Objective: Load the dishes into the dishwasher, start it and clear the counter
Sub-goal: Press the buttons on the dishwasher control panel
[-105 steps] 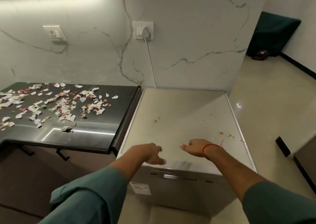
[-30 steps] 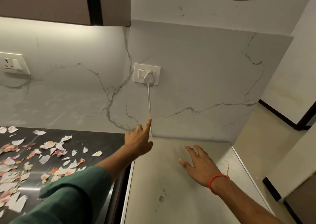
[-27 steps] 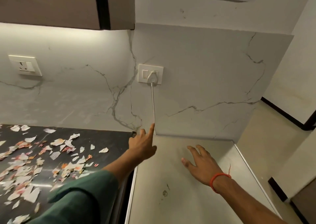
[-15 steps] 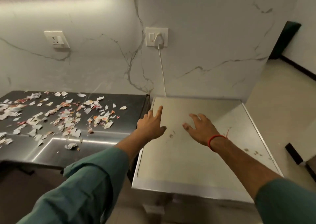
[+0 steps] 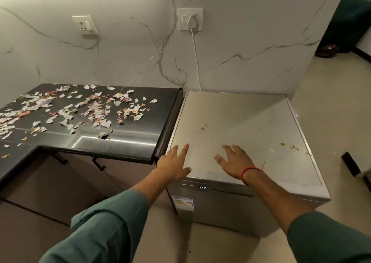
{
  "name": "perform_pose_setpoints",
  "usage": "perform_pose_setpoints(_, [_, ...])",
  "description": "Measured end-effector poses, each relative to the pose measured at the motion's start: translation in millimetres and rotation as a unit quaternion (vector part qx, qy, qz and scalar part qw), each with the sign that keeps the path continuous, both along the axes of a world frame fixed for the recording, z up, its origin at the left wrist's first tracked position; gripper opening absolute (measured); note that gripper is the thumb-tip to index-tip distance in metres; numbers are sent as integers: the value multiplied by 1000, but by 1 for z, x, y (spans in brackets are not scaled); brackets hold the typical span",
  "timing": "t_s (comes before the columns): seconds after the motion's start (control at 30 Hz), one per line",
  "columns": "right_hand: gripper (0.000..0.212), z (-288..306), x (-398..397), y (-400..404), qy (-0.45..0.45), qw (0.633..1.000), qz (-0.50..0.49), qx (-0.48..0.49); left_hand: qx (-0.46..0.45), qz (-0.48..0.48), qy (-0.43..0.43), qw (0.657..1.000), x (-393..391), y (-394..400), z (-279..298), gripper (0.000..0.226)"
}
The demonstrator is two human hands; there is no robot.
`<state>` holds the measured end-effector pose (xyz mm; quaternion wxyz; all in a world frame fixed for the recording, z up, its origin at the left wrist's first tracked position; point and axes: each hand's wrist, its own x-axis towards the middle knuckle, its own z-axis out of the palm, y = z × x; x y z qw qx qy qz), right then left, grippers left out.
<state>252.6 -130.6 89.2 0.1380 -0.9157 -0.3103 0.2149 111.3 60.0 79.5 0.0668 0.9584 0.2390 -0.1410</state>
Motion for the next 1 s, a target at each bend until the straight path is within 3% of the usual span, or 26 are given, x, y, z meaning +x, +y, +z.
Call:
perform_pose_setpoints(0.3, [66, -27, -45, 18, 4, 1000, -12, -6, -48, 14, -37, 998, -47, 22, -25, 94])
perform_pose_setpoints(0.5, [66, -54, -91, 21, -33, 999, 5, -39, -92, -14, -121, 988, -103, 17, -71, 80])
perform_pose_setpoints(0.63, [75, -75, -118, 9, -38, 997, -15, -63, -139, -43, -58, 988, -131, 4, -114, 81])
perform_pose_setpoints(0.73, [68, -87, -129, -6, -20, 996, -31, -83, -191, -7, -47, 980, -142, -5, -125, 79])
perform_pose_setpoints(0.87, [67, -92, -139, -16, 3, 994, -57, -88, -311, 88, -54, 945, -145, -11, -123, 81])
perform_pose_setpoints(1.0, [67, -94, -148, -13, 31, 995, -66, -75, -436, 183, -56, 879, -142, -11, -132, 90])
